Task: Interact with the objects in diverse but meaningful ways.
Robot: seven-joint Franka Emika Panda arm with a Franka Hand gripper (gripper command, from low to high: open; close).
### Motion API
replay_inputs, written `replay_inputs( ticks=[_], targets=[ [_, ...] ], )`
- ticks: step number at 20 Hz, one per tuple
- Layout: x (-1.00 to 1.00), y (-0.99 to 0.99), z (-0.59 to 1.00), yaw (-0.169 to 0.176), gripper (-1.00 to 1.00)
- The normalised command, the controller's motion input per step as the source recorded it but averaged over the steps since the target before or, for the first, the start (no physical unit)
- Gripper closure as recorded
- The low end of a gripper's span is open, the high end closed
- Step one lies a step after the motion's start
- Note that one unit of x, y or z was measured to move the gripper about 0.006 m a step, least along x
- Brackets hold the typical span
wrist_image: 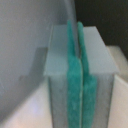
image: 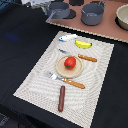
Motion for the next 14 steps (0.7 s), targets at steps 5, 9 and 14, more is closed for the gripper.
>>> replay_inputs(
  ticks=[5, 9, 14],
  targets=[
    [0.65, 0.69, 0.33, 0.000, 1.00],
    [0.64, 0.65, 0.26, 0.000, 1.00],
    [0.54, 0.63, 0.10, 0.000, 1.00]
  ],
)
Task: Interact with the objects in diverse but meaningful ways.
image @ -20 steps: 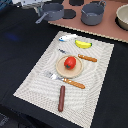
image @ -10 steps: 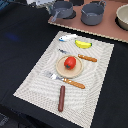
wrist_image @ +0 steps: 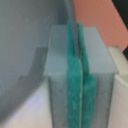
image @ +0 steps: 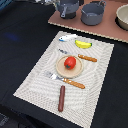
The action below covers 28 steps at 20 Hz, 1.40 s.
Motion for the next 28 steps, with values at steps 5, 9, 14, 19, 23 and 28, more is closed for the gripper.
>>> replay_inputs(
  ticks=[5, 9, 14, 19, 23, 28],
  targets=[
    [0.43, 0.60, 0.03, 0.000, 1.00],
    [0.14, 0.42, 0.00, 0.007, 1.00],
    [0.00, 0.25, -0.01, 0.006, 1.00],
    [-0.02, 0.16, -0.05, 0.000, 1.00],
    [0.00, 0.21, -0.11, 0.000, 1.00],
    [0.09, 0.35, -0.03, 0.000, 1.00]
  ],
)
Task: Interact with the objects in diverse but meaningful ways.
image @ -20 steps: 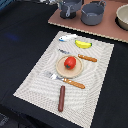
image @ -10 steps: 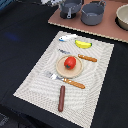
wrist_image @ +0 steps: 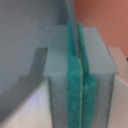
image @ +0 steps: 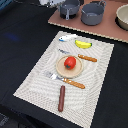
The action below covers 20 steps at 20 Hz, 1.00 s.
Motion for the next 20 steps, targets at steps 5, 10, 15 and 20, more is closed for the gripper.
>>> replay_inputs(
  ticks=[5, 10, 15, 20],
  targets=[
    [0.13, 0.39, 0.00, 0.000, 1.00],
    [0.13, 0.35, 0.00, 0.000, -1.00],
    [0.14, 0.32, 0.00, 0.000, -1.00],
    [0.14, 0.30, 0.06, 0.000, -1.00]
  ],
)
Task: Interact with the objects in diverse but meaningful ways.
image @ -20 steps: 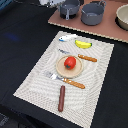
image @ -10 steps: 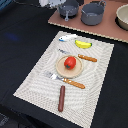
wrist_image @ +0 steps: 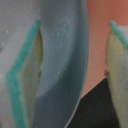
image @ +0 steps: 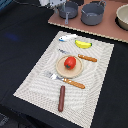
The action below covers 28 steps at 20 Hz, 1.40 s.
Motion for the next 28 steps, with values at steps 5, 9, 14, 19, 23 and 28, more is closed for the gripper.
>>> replay_inputs(
  ticks=[5, 9, 14, 19, 23, 28],
  targets=[
    [0.04, 0.32, 0.95, -0.043, -1.00],
    [0.22, 0.14, 1.00, -0.081, -1.00],
    [0.65, -0.06, 0.93, -0.050, -1.00],
    [0.75, -0.35, 0.59, -0.017, -1.00],
    [0.67, -0.43, 0.37, 0.000, -1.00],
    [0.57, -0.53, 0.19, 0.002, -1.00]
  ],
)
